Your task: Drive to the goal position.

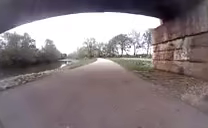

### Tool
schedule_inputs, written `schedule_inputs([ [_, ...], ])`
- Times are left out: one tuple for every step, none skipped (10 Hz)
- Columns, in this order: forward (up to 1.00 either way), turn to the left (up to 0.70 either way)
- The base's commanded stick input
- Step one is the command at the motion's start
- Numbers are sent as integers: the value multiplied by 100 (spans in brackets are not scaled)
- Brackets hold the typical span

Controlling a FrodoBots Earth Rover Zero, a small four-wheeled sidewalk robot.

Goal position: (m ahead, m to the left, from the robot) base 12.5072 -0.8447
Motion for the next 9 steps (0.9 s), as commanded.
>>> schedule_inputs([
  [100,0],
  [100,0],
  [100,0],
  [100,0],
  [100,0],
  [100,0],
  [100,0],
  [100,0],
  [100,0],
])
